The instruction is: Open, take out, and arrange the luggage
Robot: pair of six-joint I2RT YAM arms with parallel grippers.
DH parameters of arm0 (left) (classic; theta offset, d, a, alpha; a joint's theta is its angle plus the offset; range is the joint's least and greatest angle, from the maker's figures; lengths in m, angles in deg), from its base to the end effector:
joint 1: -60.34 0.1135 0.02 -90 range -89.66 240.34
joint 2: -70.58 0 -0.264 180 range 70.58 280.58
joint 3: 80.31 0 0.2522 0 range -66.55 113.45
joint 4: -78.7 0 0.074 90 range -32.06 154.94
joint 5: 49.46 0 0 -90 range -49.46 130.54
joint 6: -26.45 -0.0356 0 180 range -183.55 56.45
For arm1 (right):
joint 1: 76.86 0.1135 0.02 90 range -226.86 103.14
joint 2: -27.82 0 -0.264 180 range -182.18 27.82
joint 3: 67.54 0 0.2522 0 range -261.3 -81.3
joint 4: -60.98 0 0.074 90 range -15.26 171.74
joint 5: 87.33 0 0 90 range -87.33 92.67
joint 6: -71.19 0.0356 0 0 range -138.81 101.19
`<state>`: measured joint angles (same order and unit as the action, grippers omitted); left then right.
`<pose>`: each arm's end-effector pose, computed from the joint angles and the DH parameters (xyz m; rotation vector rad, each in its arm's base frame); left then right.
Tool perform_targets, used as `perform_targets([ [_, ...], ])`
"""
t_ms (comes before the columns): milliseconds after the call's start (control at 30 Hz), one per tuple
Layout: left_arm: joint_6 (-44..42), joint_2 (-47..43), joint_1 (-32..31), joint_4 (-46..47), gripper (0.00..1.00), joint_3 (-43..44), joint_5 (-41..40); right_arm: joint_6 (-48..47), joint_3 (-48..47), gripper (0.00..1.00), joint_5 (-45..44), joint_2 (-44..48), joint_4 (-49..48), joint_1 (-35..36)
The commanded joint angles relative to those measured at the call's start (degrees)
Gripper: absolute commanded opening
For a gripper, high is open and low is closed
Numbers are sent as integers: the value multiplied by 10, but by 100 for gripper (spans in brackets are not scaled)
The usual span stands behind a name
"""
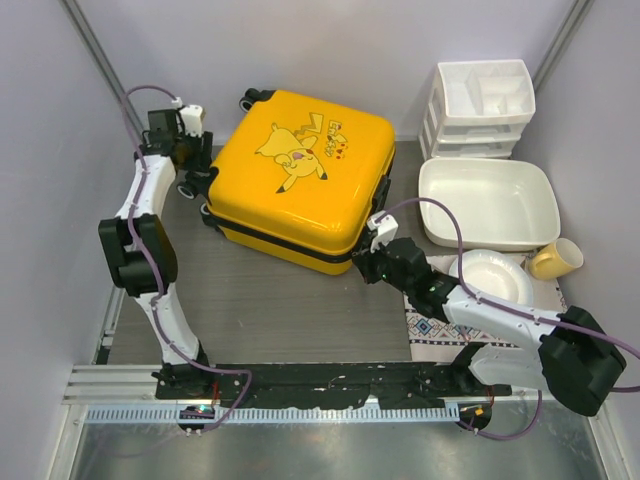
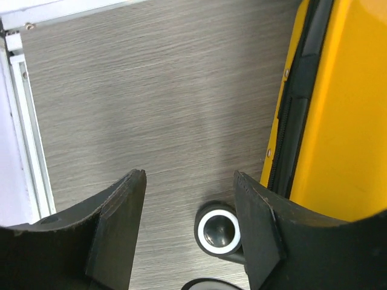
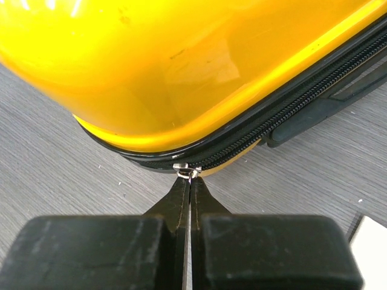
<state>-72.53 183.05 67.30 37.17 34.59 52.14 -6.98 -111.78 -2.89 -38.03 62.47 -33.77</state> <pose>0.4549 0.0483 0.2995 0.1474 2.2330 -0.0774 0.1828 0.1663 0.2186 -0.4792 1.9522 0.5255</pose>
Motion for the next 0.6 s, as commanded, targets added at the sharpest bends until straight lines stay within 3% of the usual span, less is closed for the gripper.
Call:
perform_targets([
  [0, -114, 0, -27, -12, 62, -2, -40, -19, -19, 1, -24, -17, -53, -13],
  [167, -186, -85, -24, -23, 53, -143, -27, -36, -47, 1, -13, -73, -94, -31],
  [333, -175, -196, -8, -33, 49, -284, -10, -60, -113, 1, 20, -153, -139, -82],
  [500, -113, -239, -5, -13, 52, -343, -25, -89, -213, 1, 85, -255, -163, -108],
  [567, -69, -240, 0, -18, 61, -332, -40, -90, -230, 1, 115, -264, -150, -109],
])
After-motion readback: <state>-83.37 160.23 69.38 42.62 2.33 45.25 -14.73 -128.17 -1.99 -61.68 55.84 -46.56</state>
